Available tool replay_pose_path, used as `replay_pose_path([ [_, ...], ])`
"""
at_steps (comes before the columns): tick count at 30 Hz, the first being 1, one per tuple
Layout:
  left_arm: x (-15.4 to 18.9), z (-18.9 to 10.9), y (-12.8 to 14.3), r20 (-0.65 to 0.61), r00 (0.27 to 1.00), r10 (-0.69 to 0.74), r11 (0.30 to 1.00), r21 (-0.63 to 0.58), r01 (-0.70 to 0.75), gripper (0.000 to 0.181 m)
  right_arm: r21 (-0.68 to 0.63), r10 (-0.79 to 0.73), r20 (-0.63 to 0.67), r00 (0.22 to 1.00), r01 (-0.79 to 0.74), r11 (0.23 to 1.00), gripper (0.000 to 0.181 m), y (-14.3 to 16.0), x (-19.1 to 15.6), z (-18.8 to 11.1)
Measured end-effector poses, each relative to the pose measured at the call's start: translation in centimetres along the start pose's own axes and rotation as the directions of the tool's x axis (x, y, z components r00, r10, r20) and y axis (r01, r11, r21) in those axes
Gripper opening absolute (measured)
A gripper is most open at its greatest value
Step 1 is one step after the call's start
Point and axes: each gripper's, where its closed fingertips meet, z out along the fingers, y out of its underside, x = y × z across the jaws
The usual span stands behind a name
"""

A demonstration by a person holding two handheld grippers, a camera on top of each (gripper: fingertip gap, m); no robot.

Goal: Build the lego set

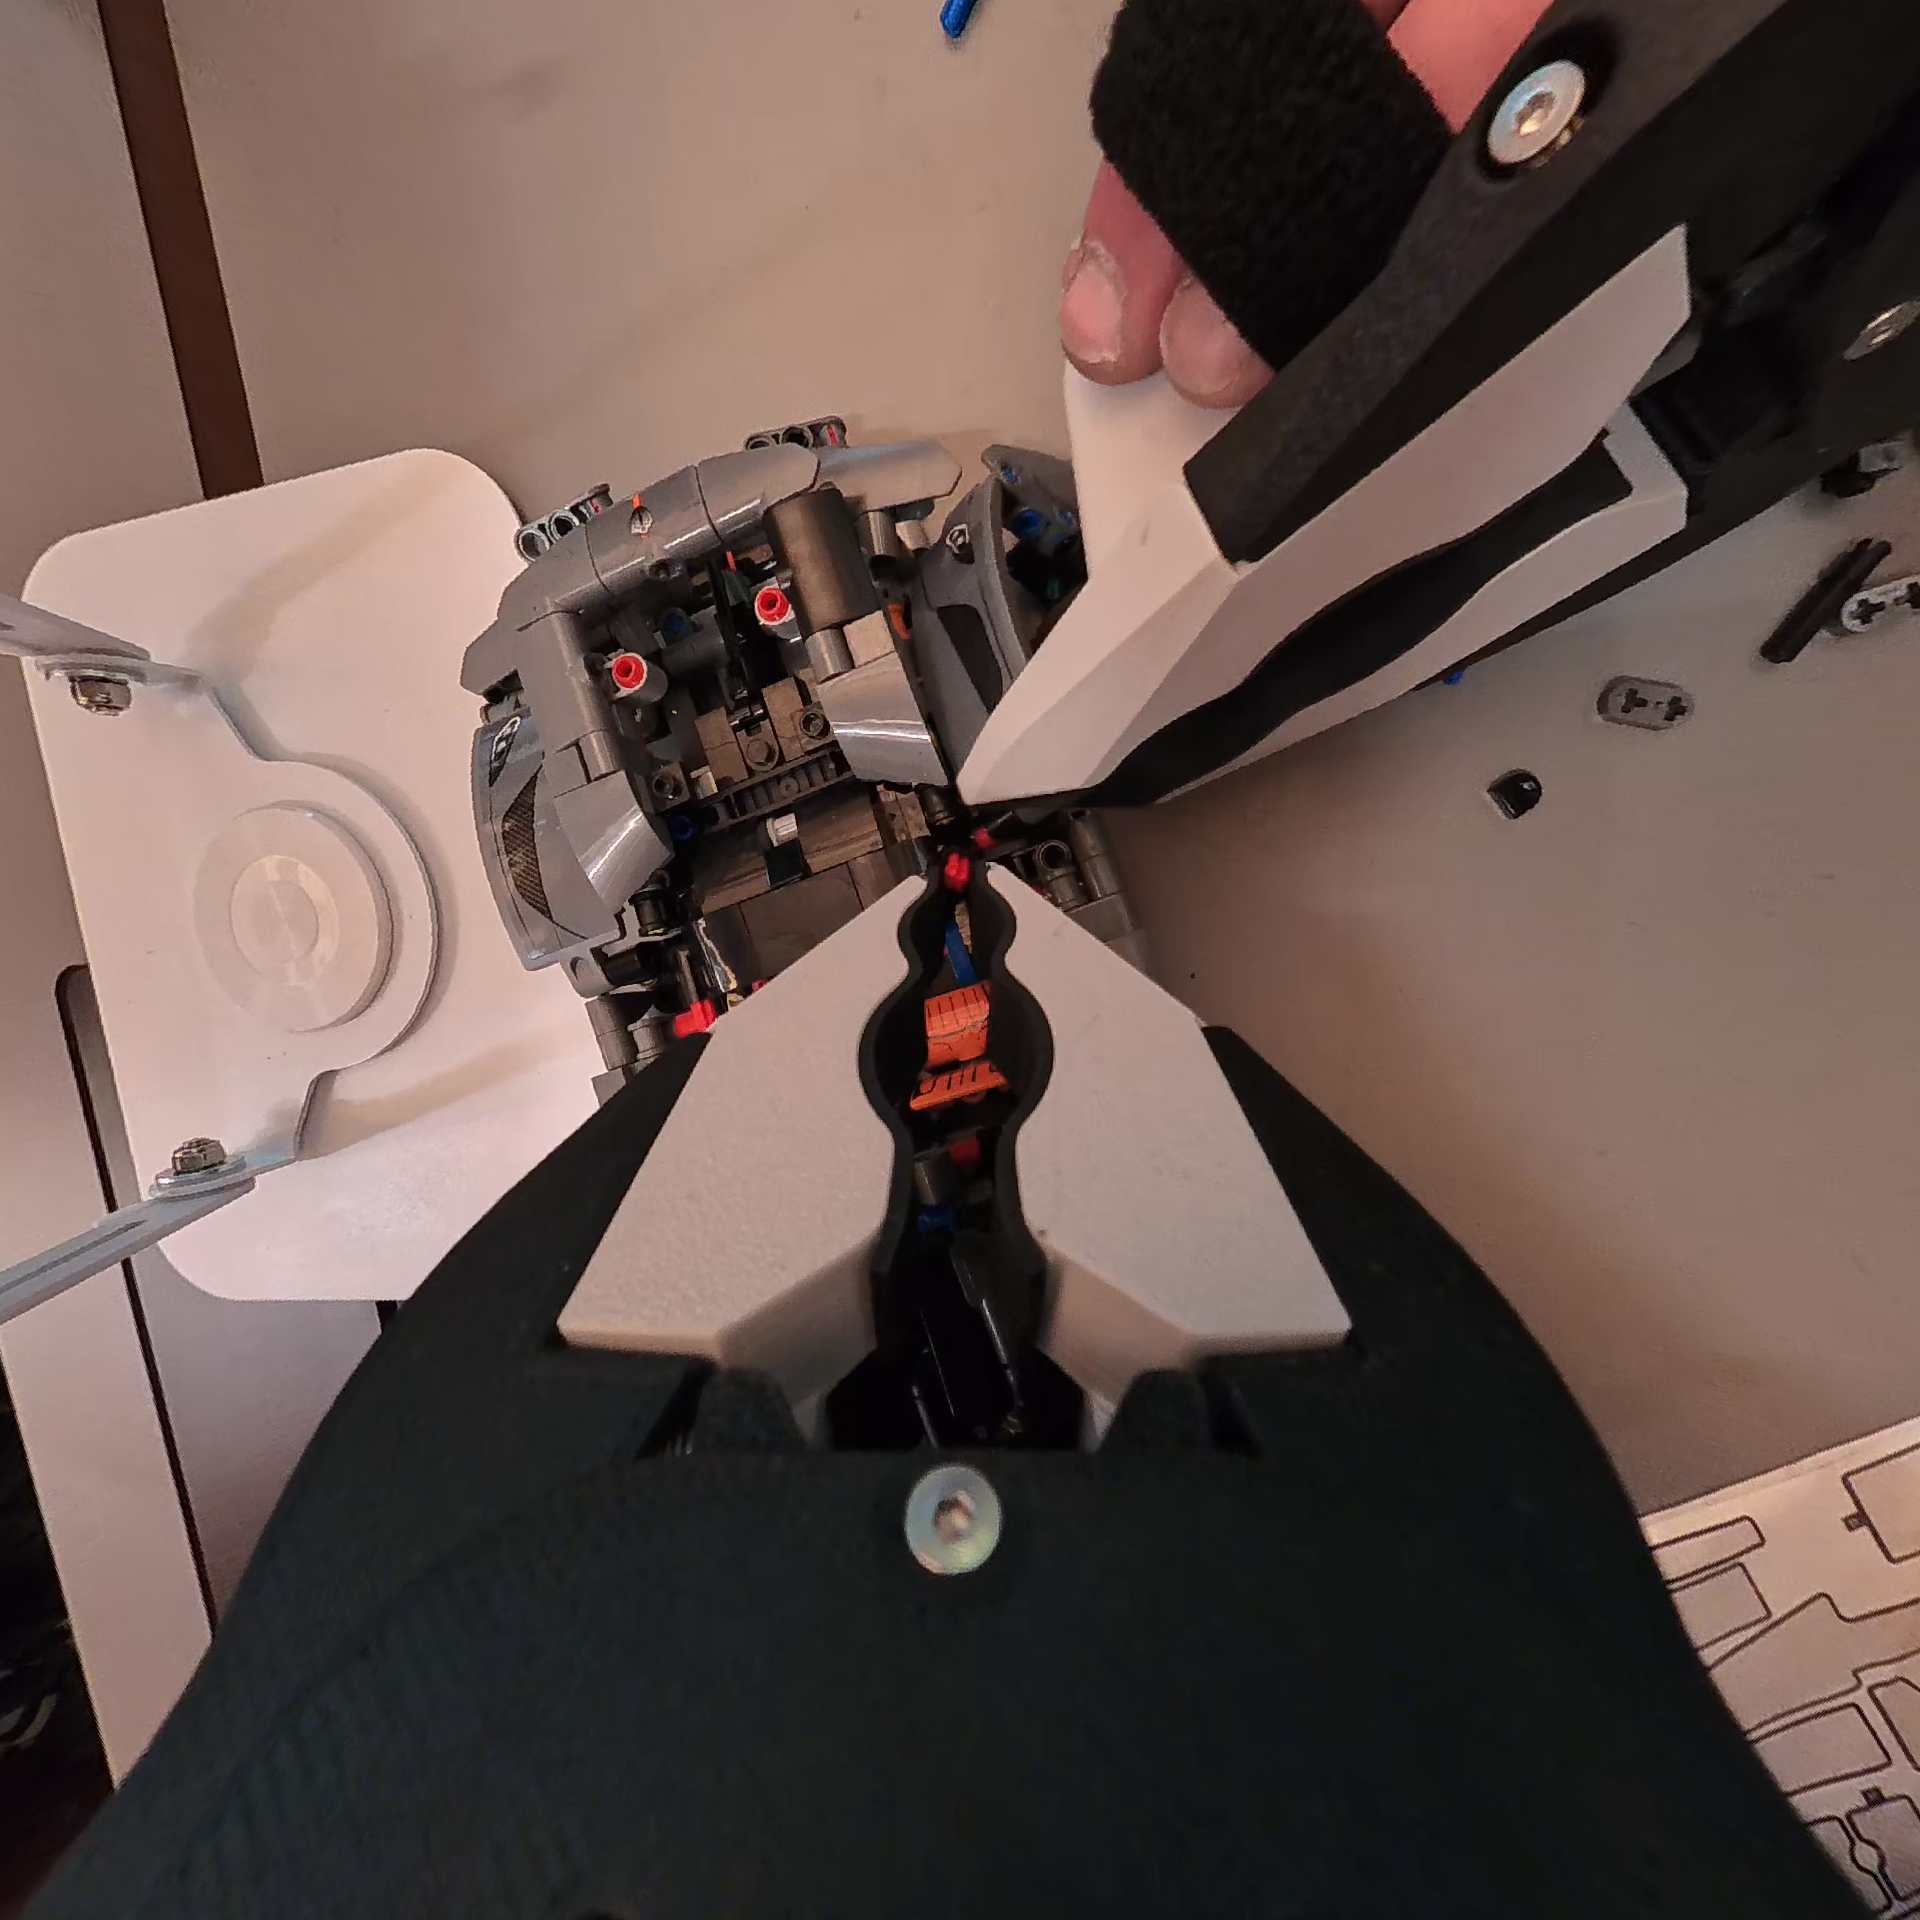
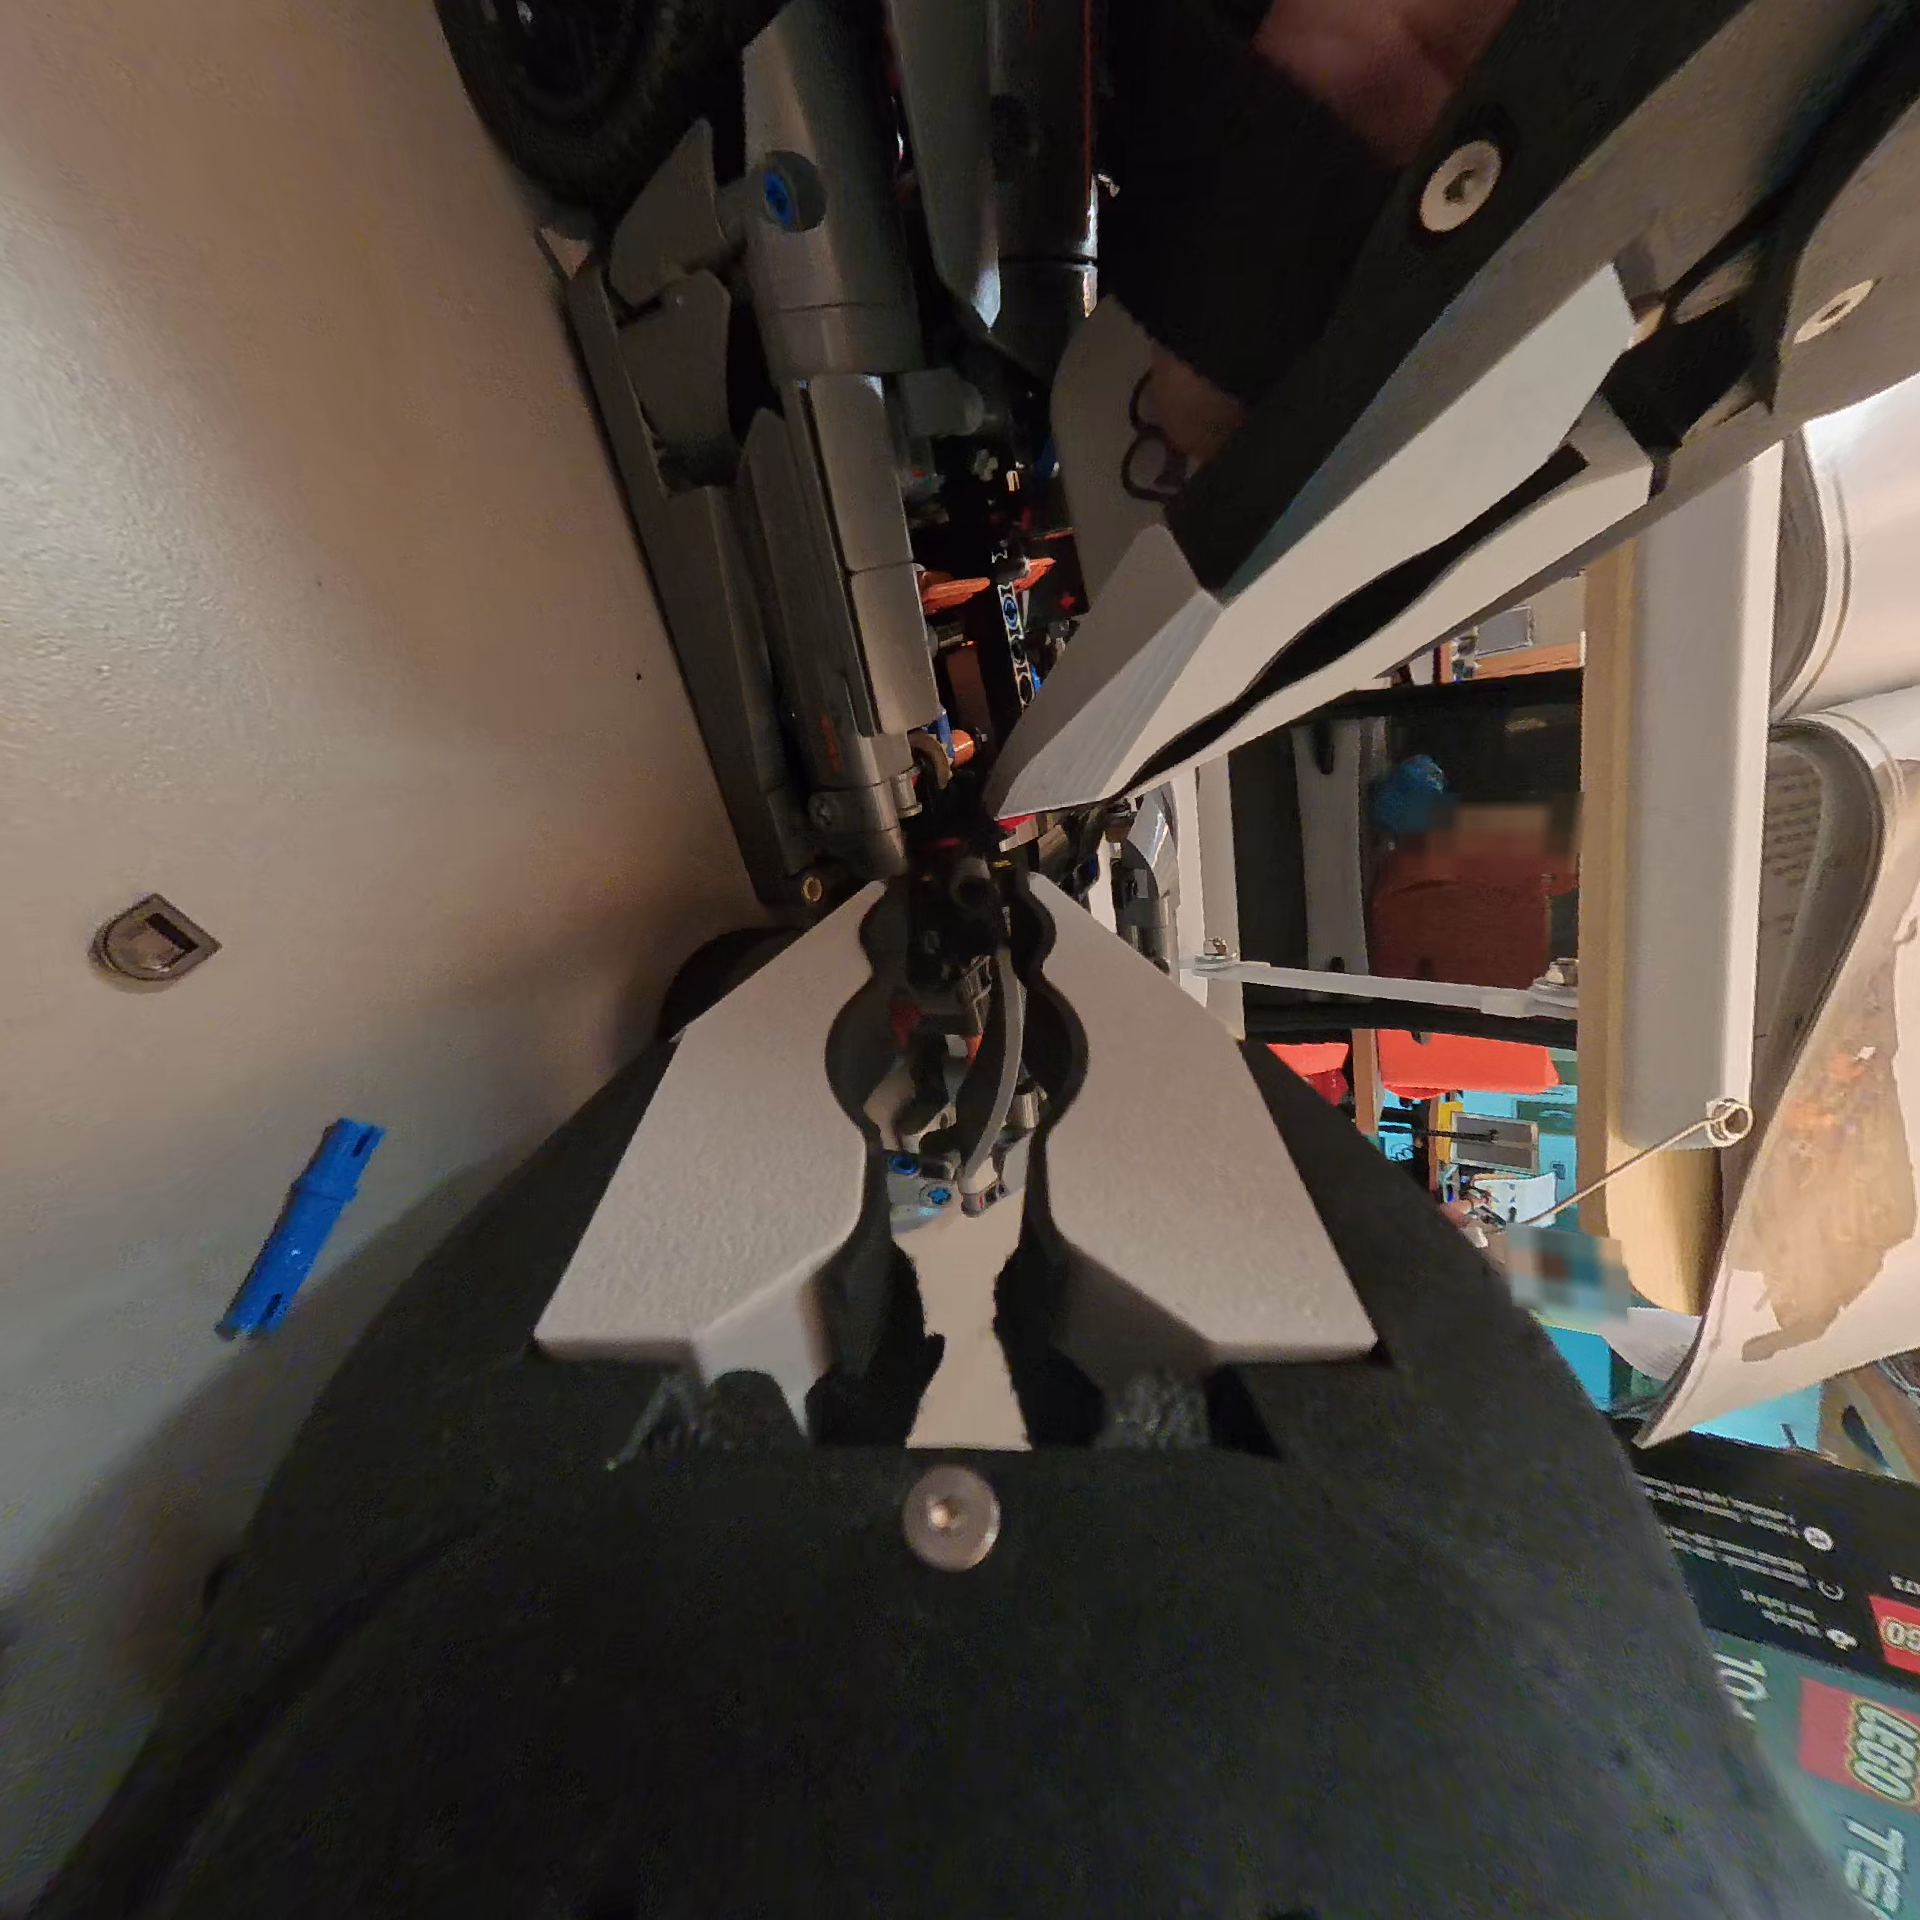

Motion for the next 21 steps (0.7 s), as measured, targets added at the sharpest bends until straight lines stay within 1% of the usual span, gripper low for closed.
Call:
replay_pose_path([
  [7, 0.00, -0.01, 0.00, -0.001, 1.000, -0.001, 1.000, 0.001, 0.001, 0.001, 0.005, 0.006, 0.010, 1.000, -0.006, 1.000, 0.017, -0.01, 0.07, 0.05],
  [12, -0.01, 0.00, 0.00, -0.001, 1.000, -0.001, 1.000, 0.001, 0.001, 0.001, 0.007, -0.004, 0.044, 0.999, 0.004, 1.000, 0.016, 0.00, -0.02, -0.01],
  [21, -0.02, 0.00, -0.01, -0.002, 1.000, -0.002, 1.000, 0.002, 0.002, 0.001, 0.022, 0.062, 0.140, 0.988, -0.066, 0.998, 0.017, 0.31, -0.15, 0.00],
])
